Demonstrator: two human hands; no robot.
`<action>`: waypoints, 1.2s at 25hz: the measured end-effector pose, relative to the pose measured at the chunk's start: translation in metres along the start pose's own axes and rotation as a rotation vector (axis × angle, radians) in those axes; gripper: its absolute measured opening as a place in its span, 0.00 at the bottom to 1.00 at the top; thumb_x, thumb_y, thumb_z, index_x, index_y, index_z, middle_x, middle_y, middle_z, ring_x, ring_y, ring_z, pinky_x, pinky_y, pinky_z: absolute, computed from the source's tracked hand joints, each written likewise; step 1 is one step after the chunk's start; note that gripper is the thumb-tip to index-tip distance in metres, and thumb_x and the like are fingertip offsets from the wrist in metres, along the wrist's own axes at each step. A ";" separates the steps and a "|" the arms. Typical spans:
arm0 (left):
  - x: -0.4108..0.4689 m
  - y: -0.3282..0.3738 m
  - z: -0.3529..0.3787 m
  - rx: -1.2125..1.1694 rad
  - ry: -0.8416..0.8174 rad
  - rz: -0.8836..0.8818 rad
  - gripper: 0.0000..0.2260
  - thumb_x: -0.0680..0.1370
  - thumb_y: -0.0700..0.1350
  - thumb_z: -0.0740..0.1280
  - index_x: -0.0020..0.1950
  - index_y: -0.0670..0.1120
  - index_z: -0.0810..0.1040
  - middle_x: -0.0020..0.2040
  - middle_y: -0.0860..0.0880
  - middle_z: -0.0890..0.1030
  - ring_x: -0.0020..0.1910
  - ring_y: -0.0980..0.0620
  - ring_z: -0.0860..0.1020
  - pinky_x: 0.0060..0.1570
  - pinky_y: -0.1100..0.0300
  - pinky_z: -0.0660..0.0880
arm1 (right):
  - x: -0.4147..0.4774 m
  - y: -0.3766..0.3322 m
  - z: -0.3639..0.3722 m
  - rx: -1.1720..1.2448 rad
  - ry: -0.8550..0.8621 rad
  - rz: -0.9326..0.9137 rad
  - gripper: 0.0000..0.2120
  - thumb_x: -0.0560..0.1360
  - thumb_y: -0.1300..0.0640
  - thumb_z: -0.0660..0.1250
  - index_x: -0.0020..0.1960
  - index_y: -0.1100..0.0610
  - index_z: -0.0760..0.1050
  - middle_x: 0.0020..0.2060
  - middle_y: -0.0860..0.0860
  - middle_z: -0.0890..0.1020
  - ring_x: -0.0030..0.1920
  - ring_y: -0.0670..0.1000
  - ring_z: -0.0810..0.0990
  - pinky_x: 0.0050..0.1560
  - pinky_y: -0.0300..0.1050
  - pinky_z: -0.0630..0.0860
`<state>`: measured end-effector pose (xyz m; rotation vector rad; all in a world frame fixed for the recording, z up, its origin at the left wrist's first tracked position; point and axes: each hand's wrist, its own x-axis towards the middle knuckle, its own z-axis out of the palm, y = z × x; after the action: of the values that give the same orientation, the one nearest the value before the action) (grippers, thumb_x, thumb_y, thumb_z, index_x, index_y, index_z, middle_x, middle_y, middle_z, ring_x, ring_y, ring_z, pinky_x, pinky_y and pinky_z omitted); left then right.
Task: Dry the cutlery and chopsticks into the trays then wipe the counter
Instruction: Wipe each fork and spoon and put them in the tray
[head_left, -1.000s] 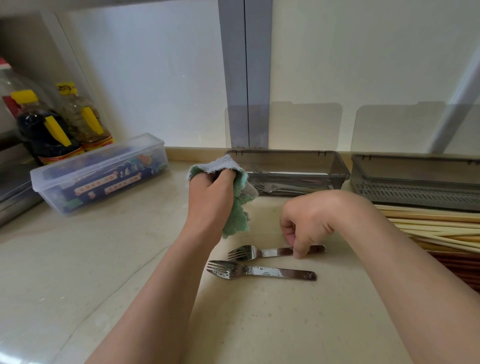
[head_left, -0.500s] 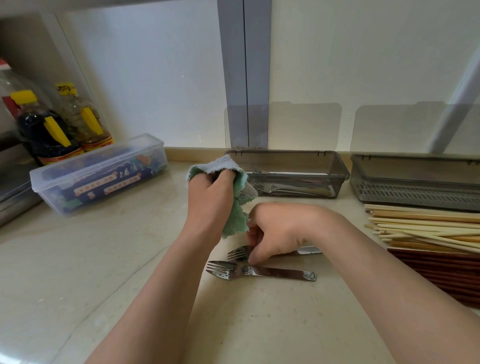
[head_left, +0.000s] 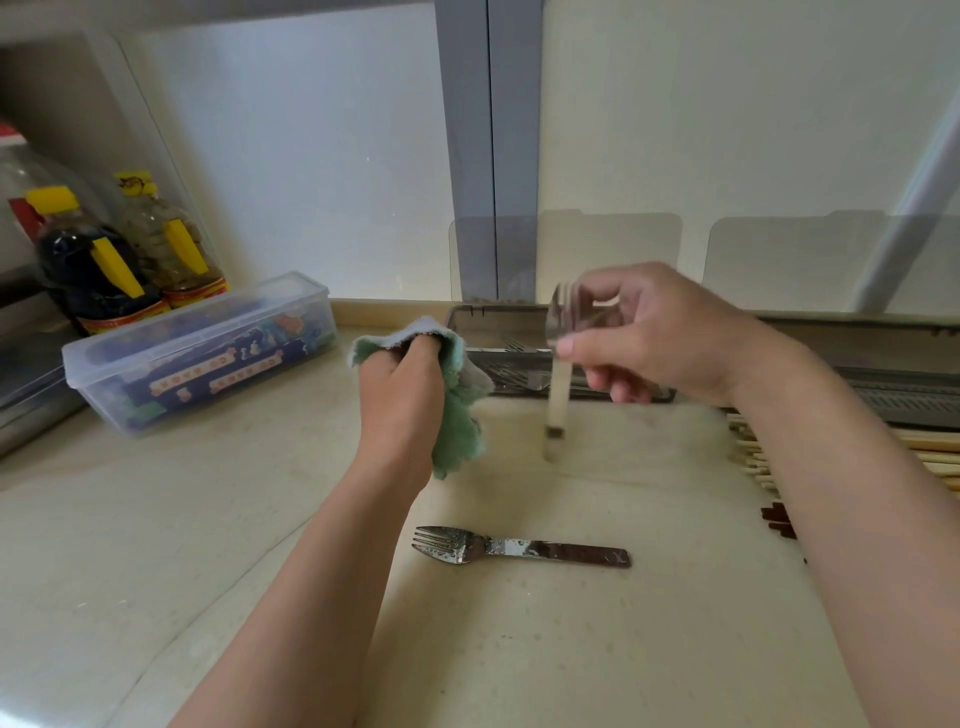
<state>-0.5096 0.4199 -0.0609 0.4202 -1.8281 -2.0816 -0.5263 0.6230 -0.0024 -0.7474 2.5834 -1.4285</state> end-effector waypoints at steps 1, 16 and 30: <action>0.000 -0.001 0.001 0.040 -0.056 -0.038 0.12 0.80 0.44 0.61 0.42 0.43 0.79 0.31 0.48 0.83 0.33 0.46 0.83 0.29 0.51 0.81 | -0.001 -0.002 -0.002 0.089 0.054 -0.048 0.04 0.77 0.64 0.71 0.48 0.64 0.77 0.31 0.59 0.82 0.28 0.55 0.78 0.24 0.44 0.72; 0.004 0.000 0.000 -0.151 -0.231 -0.343 0.09 0.80 0.44 0.59 0.48 0.41 0.78 0.39 0.41 0.80 0.31 0.44 0.80 0.26 0.55 0.77 | -0.002 -0.019 0.024 0.120 -0.174 -0.204 0.06 0.70 0.76 0.73 0.40 0.71 0.76 0.37 0.62 0.85 0.40 0.58 0.87 0.43 0.56 0.85; 0.004 -0.004 -0.001 -0.118 0.061 0.113 0.16 0.81 0.40 0.63 0.33 0.45 0.73 0.27 0.49 0.72 0.27 0.52 0.70 0.30 0.60 0.68 | -0.002 -0.021 0.061 -0.242 -0.535 0.228 0.15 0.83 0.56 0.63 0.39 0.58 0.77 0.30 0.54 0.82 0.27 0.51 0.77 0.30 0.45 0.77</action>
<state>-0.5133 0.4175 -0.0649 0.3376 -1.6460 -2.0637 -0.4981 0.5673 -0.0198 -0.7123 2.3353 -0.7317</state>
